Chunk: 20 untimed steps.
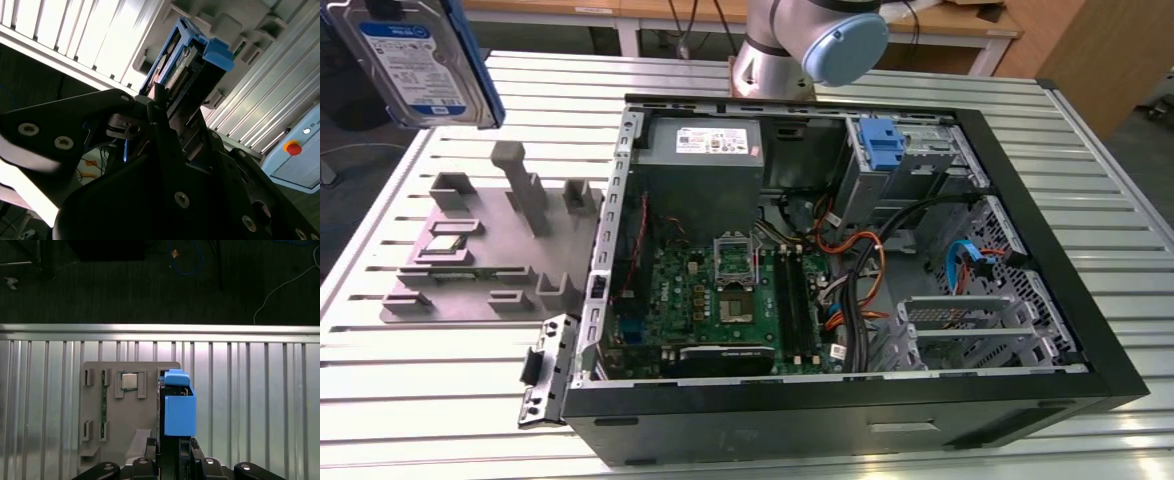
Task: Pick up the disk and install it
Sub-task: 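Pick up the disk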
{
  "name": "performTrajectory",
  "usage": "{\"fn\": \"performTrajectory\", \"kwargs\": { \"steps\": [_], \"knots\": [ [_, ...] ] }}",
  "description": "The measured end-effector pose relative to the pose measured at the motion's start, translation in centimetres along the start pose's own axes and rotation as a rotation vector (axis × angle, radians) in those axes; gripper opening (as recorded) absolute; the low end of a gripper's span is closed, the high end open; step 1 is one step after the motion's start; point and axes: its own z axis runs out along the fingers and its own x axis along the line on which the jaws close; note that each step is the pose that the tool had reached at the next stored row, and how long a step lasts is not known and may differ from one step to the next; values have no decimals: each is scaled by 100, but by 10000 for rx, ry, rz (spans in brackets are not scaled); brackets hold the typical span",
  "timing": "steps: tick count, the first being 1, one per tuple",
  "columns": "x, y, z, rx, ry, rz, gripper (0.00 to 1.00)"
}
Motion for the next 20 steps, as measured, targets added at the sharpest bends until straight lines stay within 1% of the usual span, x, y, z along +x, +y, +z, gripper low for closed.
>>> {"fn": "performTrajectory", "kwargs": {
  "steps": [7,10,12,20],
  "knots": [
    [2,6,-166,0,-18,0,35],
    [3,6,-173,3,-20,-1,35],
    [3,6,-174,-1,-184,-6,35],
    [3,6,-174,0,-209,-7,35]
  ]
}}
